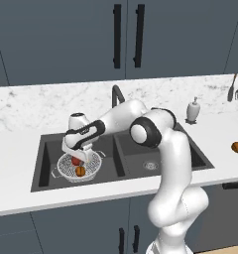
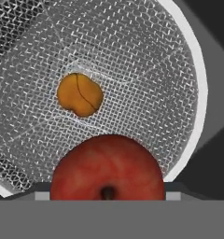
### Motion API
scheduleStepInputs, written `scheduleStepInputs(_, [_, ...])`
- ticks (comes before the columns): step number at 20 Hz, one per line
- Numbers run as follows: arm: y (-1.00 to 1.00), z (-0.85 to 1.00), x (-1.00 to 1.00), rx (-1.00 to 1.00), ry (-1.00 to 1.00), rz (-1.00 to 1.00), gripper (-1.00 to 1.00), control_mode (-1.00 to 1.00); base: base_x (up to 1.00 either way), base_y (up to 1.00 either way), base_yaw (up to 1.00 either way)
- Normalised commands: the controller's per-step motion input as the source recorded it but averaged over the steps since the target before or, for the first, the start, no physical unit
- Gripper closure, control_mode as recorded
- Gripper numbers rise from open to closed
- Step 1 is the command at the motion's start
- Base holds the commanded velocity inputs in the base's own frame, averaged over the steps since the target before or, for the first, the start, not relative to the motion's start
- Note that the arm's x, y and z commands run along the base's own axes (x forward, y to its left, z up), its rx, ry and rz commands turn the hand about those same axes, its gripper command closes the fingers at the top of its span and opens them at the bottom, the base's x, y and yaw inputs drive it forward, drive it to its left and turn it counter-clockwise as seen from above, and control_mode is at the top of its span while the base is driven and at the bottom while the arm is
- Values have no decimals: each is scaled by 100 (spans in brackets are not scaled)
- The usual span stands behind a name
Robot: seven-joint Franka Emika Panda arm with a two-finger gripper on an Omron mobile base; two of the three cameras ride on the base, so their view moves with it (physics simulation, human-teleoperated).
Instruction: Put the colander in the sink, put the peach, peach, apple in the colander, and turn on the sink faucet and pour water over the colander.
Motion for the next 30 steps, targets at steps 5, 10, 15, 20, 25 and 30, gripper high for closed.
scheduleStepInputs(5, [0, -17, 6, 0, 0, -20, -100, -100, 0, 0, 0])
scheduleStepInputs(10, [0, -6, 3, 0, 0, -15, -100, -100, 0, 0, 0])
scheduleStepInputs(15, [0, 0, 0, 0, 0, -6, -100, -100, 0, 0, 0])
scheduleStepInputs(20, [0, 7, 0, 0, 0, 0, -100, -100, 0, 0, 0])
scheduleStepInputs(25, [-2, 68, -35, 0, -4, 12, -100, -100, 0, 0, 0])
scheduleStepInputs(30, [-13, 45, -82, -1, -14, 30, -100, -100, 0, 0, 0])
